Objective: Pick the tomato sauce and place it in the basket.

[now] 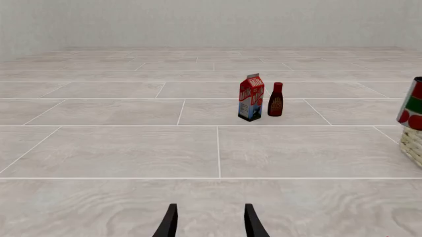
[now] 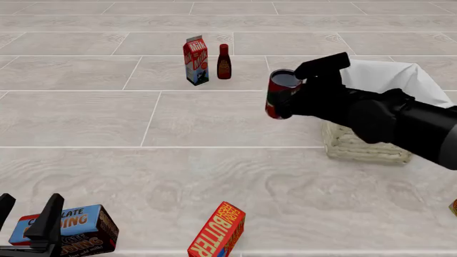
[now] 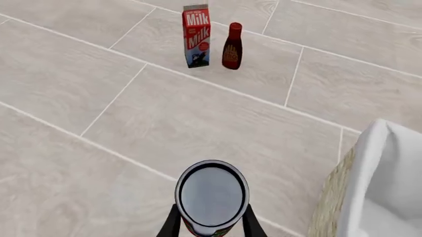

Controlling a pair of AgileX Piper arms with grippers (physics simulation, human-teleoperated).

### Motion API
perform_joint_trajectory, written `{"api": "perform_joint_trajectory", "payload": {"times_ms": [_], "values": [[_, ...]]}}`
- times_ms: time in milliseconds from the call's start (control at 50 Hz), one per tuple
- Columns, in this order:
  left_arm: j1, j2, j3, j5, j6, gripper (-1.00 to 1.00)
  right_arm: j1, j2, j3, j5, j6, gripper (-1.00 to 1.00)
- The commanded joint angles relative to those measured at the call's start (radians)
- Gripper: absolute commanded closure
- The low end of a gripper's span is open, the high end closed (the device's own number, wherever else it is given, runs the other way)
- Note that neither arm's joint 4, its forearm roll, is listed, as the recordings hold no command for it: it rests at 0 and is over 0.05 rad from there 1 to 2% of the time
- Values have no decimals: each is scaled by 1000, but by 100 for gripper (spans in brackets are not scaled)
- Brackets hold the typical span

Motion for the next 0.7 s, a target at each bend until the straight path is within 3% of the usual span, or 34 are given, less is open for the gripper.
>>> {"api": "perform_joint_trajectory", "payload": {"times_ms": [20, 700], "values": [[0, 0, 0, 0, 0, -100, -38, -26, -47, 66, 31, 100], [0, 0, 0, 0, 0, -100, -199, -33, -181, 185, -4, 100]]}}
